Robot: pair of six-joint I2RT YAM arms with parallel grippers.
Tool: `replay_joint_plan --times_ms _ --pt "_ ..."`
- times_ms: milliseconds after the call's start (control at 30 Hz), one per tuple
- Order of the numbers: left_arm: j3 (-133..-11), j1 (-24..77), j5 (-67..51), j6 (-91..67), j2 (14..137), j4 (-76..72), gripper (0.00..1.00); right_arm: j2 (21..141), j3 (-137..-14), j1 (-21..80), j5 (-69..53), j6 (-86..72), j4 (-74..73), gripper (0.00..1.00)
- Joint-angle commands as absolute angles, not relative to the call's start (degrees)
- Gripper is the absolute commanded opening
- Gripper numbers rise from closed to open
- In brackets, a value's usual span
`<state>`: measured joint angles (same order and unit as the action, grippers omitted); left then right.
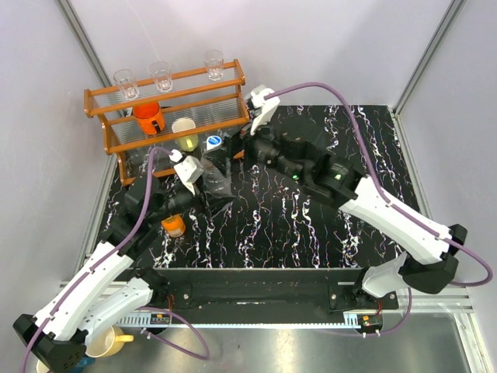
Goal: Screw on the bottle caps
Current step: Screw the bottle cap onto the plastic bottle.
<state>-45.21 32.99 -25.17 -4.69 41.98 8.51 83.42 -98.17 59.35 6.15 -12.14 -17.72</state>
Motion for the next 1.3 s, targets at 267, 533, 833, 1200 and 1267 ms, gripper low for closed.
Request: replay_joint_plan --times_ms 267,533,833,1200,1267 --pt "-42.5 33.3 -65.9 -19.1 41.4 -10.8 0.00 73.6 -97.9 43.9 -61.0 -11.9 -8.6 1.00" --pt "-43.6 34.8 -70.9 -20.1 43.2 -11.7 0.00 78.0 -98.0 44.0 -71.2 -22.5 4.8 0.99" --pt "-44.2 35.2 -70.3 -20.5 44.1 -12.7 0.00 86.0 -96.7 44.0 -75.9 -48.1 40.1 0.86" --pt "-44.2 35.2 -68.7 -21.2 43.7 -13.4 0.00 87.8 -93.1 44.0 -77.0 -58.4 53.1 0.75" --pt "-44.1 35.2 -68.1 -21.2 43.5 -13.6 0.00 87.5 -92.7 44.0 -76.8 -58.4 53.1 0.74"
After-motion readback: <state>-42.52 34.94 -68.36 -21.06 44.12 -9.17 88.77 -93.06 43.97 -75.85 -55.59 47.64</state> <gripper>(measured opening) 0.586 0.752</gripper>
